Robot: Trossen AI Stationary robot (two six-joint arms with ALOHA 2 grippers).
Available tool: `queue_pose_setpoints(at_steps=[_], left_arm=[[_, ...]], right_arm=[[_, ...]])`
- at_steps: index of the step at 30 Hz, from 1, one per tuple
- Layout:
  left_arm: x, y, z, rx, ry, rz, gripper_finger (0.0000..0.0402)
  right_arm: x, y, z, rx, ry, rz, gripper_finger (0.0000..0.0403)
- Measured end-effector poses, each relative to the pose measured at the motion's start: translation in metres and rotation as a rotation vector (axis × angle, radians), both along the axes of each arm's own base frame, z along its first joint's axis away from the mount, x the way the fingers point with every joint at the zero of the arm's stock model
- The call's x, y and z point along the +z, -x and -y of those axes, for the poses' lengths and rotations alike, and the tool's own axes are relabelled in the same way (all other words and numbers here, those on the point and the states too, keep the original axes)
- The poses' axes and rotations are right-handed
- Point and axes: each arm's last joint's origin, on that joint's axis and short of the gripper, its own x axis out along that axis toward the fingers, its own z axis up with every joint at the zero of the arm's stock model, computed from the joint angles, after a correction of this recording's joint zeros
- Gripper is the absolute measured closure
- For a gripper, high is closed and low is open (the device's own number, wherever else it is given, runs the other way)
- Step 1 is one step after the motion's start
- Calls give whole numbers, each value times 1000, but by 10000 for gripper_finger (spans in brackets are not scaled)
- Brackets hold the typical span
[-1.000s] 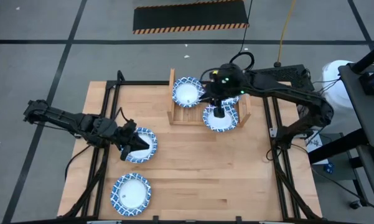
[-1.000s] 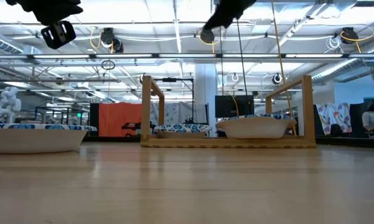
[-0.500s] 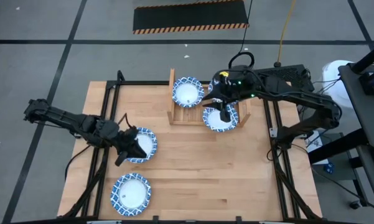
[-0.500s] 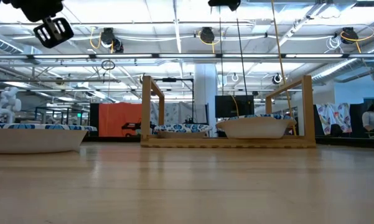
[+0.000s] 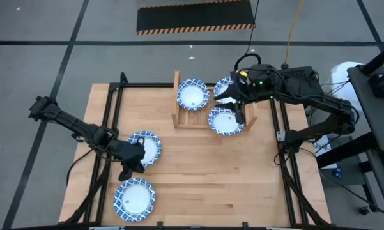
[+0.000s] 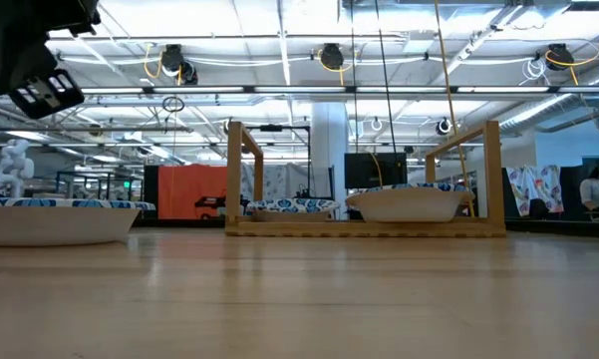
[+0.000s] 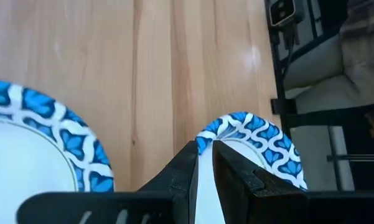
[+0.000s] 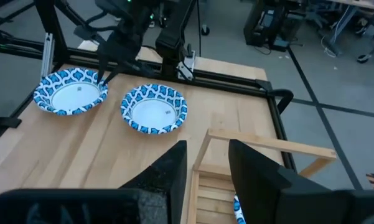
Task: Place and stack bowls onto a shelf
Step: Stack the right blue patterned bowl on top of the other blue patterned bowl on the shelf
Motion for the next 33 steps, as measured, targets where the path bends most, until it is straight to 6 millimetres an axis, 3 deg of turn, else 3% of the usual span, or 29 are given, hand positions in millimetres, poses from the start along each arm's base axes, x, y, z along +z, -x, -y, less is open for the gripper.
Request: queue_pose_setpoints(at_steps=[4, 11, 20, 26, 33], left_arm=[[-3, -2, 2, 46, 27, -49, 351], [0, -3, 2, 61, 55, -27, 394], [-2, -6, 3, 258, 207, -137, 355], [-14, -9, 4, 295, 151, -208, 317], [-25, -14, 10, 105, -1, -165, 304]], right_arm=[[2, 3, -1, 2, 6, 5, 289], [1, 3, -1, 12, 25, 3, 289], [1, 3, -1, 21, 43, 4, 289], [2, 3, -1, 21, 44, 5, 289], [2, 3, -1, 25, 52, 6, 289]])
